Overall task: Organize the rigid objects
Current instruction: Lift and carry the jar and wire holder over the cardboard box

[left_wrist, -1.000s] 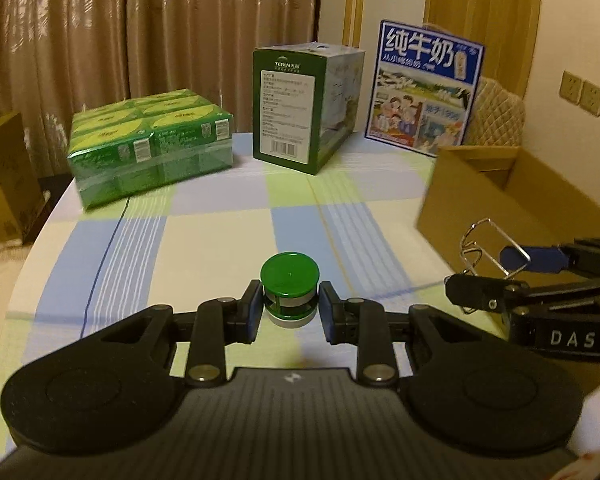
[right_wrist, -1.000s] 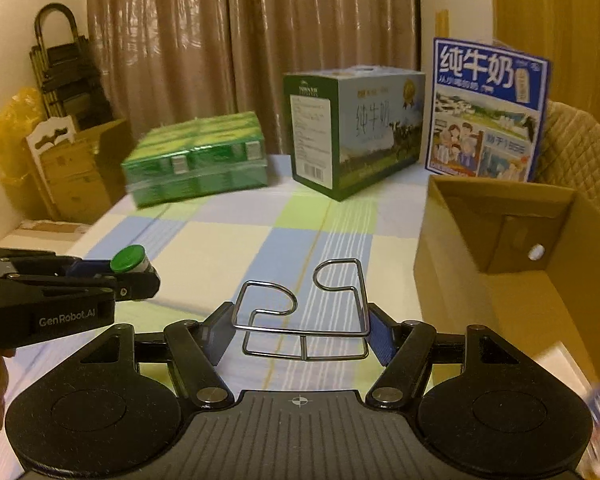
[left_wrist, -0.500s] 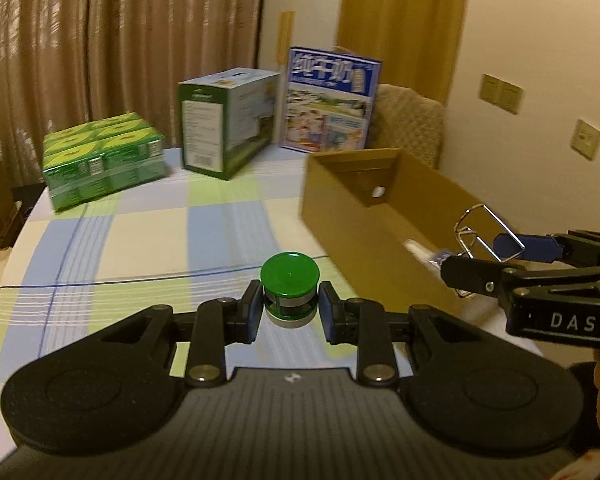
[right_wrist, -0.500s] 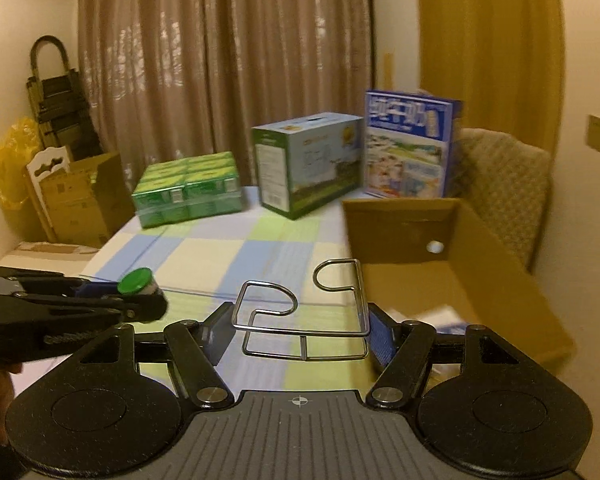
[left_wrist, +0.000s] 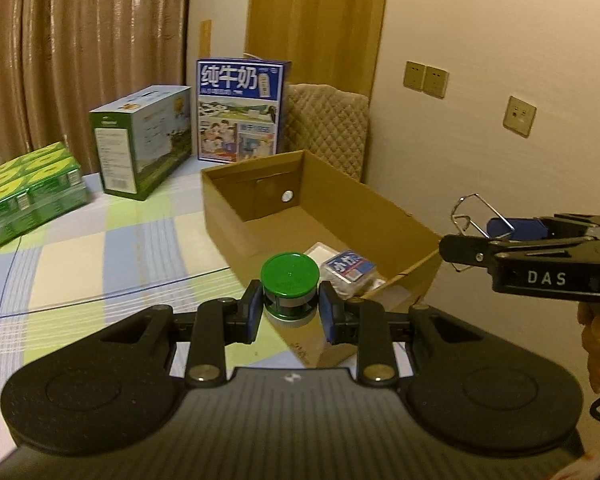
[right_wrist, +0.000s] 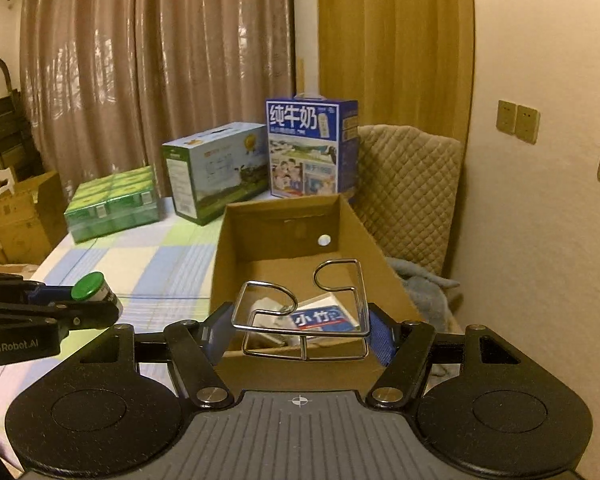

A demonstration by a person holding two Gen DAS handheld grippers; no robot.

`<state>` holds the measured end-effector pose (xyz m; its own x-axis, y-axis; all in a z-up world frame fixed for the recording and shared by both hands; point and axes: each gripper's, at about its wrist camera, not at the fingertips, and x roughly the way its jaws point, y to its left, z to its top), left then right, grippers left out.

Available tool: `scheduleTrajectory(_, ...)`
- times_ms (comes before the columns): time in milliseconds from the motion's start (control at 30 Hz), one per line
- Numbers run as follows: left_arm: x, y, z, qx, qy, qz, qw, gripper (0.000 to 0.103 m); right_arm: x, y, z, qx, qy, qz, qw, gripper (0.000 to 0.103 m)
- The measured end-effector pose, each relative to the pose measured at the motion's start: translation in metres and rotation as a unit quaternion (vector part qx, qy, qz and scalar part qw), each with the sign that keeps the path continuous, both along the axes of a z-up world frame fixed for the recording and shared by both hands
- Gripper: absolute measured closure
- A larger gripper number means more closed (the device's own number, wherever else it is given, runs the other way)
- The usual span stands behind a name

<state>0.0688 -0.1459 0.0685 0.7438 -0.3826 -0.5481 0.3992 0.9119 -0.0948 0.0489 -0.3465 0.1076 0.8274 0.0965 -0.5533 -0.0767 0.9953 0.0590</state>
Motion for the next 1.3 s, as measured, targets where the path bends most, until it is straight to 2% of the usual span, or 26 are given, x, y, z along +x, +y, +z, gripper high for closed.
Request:
scheduleTrajectory(433,0.015,-0.028,0.001,0.006,0.016,-0.017,0.9997,0.078,0.02,-0.022,-0.013,0.009,0.024,0.006,1.0,0.038)
scheduleTrajectory(667,0.039,-0.045,-0.001,0.012,0.019,-0.026,0.9994,0.078,0.043,-0.034,-0.022,0.009,0.04,0.014,0.999,0.038)
scheduleTrajectory(900,0.083,-0.061,-0.01,0.016,0.035,-0.031,0.9988,0.078,0.084,-0.048,-0.027,0.006,0.052,0.029,0.998,0.038)
scheduleTrajectory(1133,0.151,-0.071,-0.017,0.021,0.049,-0.035,0.9979,0.078,0.14,-0.056,-0.042,0.016,0.068,0.064,0.996,0.038)
scheduleTrajectory(1300,0.197,-0.073,-0.025,0.042,0.058,-0.029,0.997,0.078,0.178,-0.056,-0.055,0.012,0.079,0.085,0.993,0.038)
